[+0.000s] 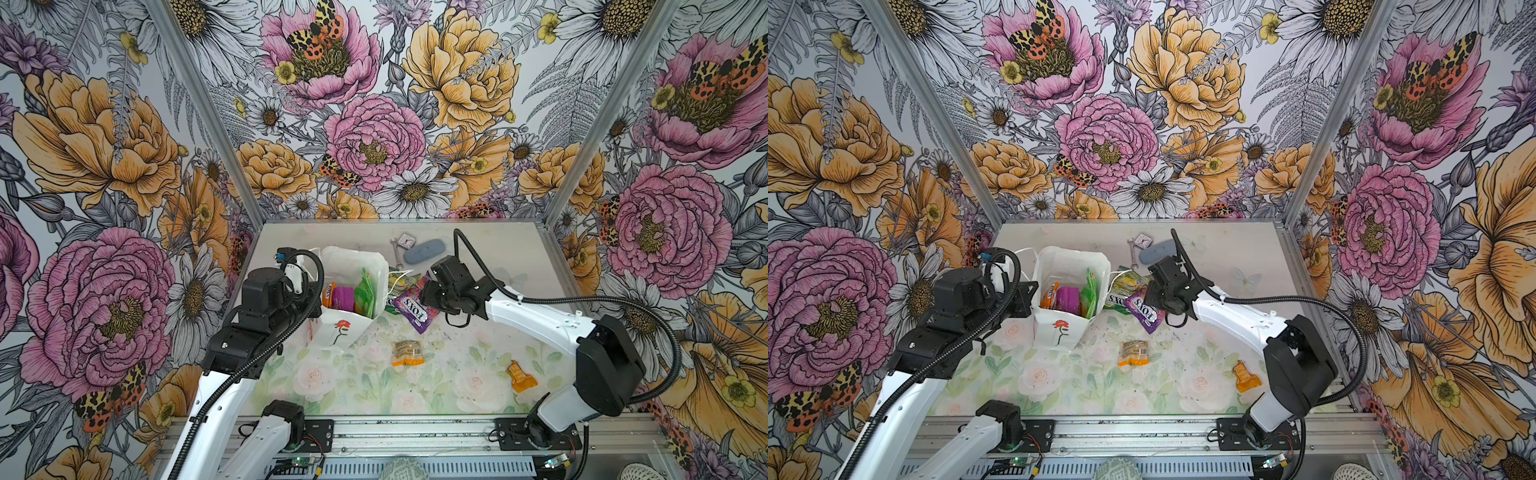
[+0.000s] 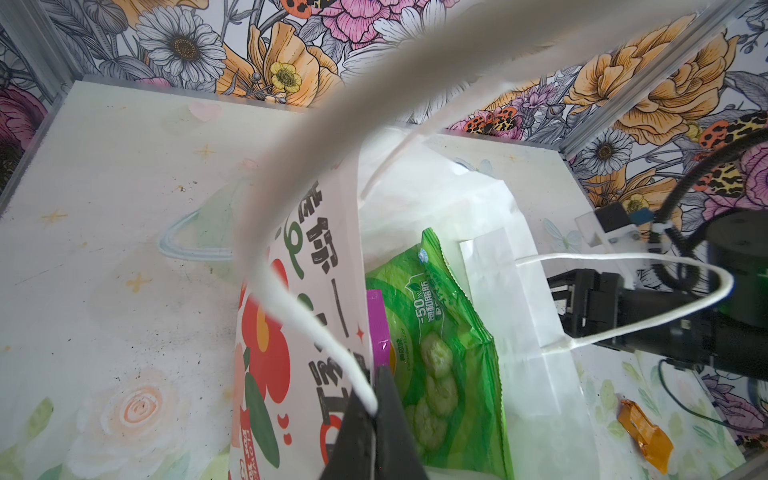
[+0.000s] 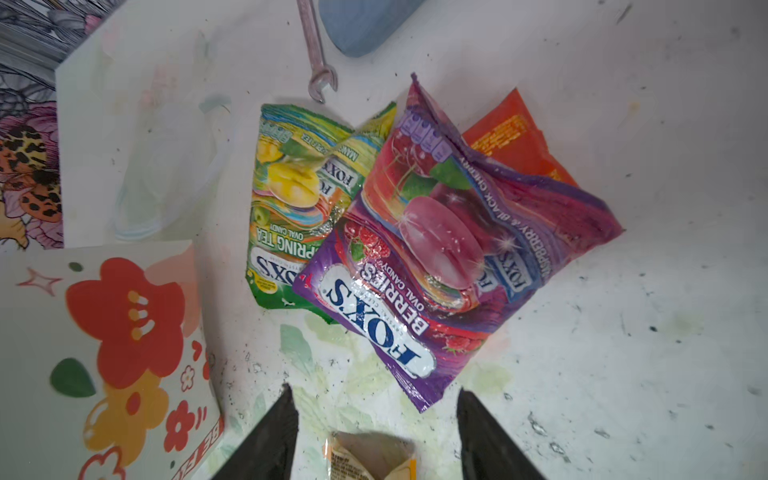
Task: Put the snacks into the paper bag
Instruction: 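Move the right gripper down over the purple Fox's Berries bag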
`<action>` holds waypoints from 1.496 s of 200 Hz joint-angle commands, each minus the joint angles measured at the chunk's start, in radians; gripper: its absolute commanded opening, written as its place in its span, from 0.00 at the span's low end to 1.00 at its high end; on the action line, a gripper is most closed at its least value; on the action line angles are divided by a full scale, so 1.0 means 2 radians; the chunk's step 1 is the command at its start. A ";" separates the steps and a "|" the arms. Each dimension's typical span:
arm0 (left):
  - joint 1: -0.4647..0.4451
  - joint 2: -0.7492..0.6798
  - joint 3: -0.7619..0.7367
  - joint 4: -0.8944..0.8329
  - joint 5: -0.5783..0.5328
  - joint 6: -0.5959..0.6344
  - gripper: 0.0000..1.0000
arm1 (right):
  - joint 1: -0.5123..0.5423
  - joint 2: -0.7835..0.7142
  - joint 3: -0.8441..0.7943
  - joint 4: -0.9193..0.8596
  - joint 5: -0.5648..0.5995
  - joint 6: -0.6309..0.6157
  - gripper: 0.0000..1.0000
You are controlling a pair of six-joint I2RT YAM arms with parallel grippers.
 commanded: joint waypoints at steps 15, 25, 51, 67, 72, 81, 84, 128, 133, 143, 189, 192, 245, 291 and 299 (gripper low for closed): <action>-0.006 -0.012 0.006 0.057 -0.003 0.012 0.03 | 0.011 0.059 0.064 -0.009 -0.023 -0.022 0.66; -0.006 -0.012 0.006 0.057 -0.003 0.012 0.03 | 0.011 0.073 0.070 -0.013 -0.023 -0.025 0.66; -0.007 -0.012 0.006 0.057 -0.003 0.014 0.03 | 0.011 0.101 0.098 -0.028 -0.017 -0.033 0.69; -0.007 -0.012 0.006 0.057 -0.003 0.013 0.04 | 0.012 0.120 0.116 -0.040 -0.019 -0.039 0.70; -0.007 -0.012 0.006 0.057 -0.003 0.013 0.04 | 0.013 0.126 0.121 -0.043 -0.020 -0.040 0.70; -0.008 -0.012 0.006 0.057 -0.003 0.013 0.04 | 0.014 0.133 0.125 -0.049 -0.020 -0.042 0.70; -0.008 -0.012 0.006 0.057 -0.004 0.014 0.04 | 0.014 0.135 0.125 -0.051 -0.020 -0.042 0.70; -0.010 -0.013 0.006 0.057 -0.004 0.014 0.04 | 0.010 0.138 0.095 -0.057 -0.020 -0.046 0.70; -0.010 -0.013 0.006 0.057 -0.006 0.013 0.04 | 0.008 0.137 0.090 -0.057 -0.021 -0.048 0.70; -0.010 -0.013 0.006 0.057 -0.006 0.014 0.04 | 0.005 0.134 0.080 -0.058 -0.020 -0.054 0.70; -0.010 -0.011 0.005 0.057 -0.006 0.014 0.05 | -0.035 0.108 0.033 -0.066 -0.012 -0.084 0.70; -0.010 -0.011 0.006 0.057 -0.007 0.015 0.05 | -0.037 0.105 0.030 -0.066 -0.010 -0.086 0.70; -0.010 -0.009 0.005 0.057 -0.008 0.014 0.05 | -0.113 0.054 0.002 -0.084 0.019 -0.131 0.70; -0.010 -0.011 0.005 0.057 -0.010 0.015 0.05 | -0.134 -0.012 -0.036 -0.080 -0.007 -0.088 0.71; -0.010 -0.011 0.004 0.057 -0.011 0.015 0.05 | -0.134 -0.027 -0.058 -0.061 -0.027 -0.060 0.71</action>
